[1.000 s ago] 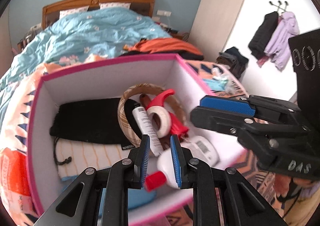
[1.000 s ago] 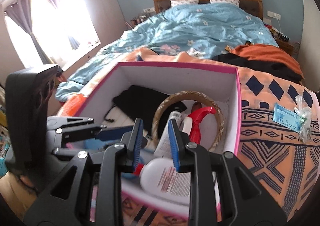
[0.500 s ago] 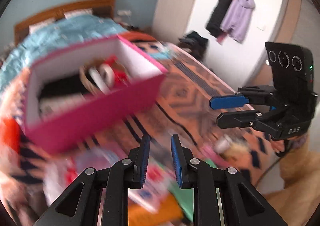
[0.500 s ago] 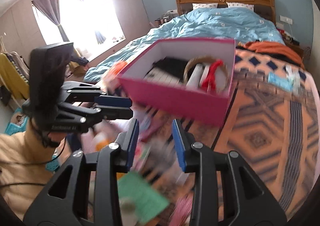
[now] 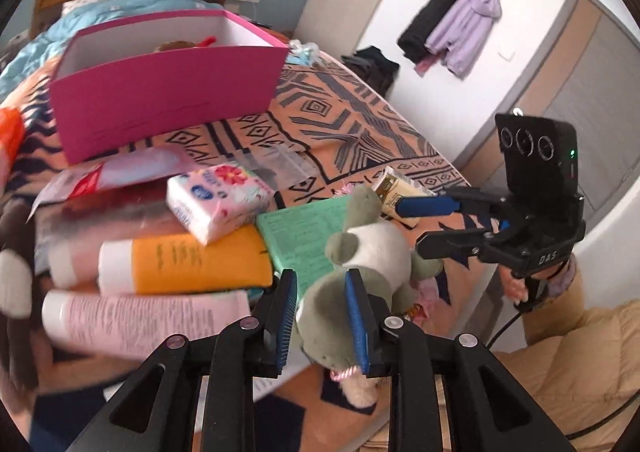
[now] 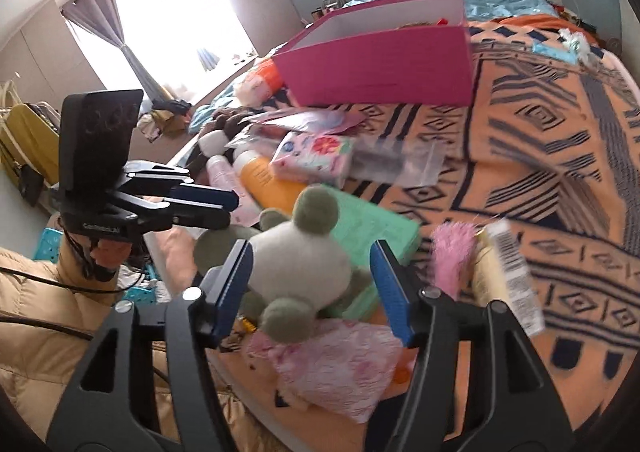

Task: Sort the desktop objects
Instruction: 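Move the right gripper to the pile and grasp the green plush toy, then lift the green plush toy off the pile with the right gripper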

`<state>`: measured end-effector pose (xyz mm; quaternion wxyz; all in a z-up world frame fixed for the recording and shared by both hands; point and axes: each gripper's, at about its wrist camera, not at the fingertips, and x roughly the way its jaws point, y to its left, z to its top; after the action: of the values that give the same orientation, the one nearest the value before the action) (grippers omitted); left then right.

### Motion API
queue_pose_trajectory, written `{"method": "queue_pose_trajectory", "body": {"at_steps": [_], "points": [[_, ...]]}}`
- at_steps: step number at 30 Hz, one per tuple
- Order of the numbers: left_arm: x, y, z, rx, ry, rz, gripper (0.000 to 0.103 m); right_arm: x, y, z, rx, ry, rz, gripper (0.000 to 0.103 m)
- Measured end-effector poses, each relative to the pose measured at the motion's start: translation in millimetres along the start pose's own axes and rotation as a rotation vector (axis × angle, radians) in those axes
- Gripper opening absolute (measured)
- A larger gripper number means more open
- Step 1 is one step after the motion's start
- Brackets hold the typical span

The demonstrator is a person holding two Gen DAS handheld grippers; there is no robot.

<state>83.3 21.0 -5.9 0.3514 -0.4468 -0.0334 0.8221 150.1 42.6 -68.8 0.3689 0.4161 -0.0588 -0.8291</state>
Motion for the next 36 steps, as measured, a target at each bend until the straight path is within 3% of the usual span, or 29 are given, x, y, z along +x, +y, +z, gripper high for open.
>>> {"method": "queue_pose_trajectory", "body": {"at_steps": [5,10,12,29,36], "points": [[-11.6,-2.5,-8.9,-0.005,-0.013,0.017,0.036,16.6,4.7,-0.2,-0.031,0.031,-0.01,0.063],[1.0,-10.3,-24.1,-0.013,0.041,0.01,0.04,28.4,3.4,-4.4,-0.027,0.046,0.012,0.068],[4.2,-8.9,-29.5,-0.018,0.055,0.006,0.046,28.0,3.0,-5.0,-0.03,0.043,0.017,0.068],[10.9,12.5,-24.1,-0.127,0.029,0.004,0.043,37.7,7.8,-1.0,-0.069,0.018,-0.024,0.071],[8.9,12.8,-16.5,-0.143,0.012,0.022,0.043,35.2,12.4,1.7,-0.076,-0.015,-0.058,0.067]]}}
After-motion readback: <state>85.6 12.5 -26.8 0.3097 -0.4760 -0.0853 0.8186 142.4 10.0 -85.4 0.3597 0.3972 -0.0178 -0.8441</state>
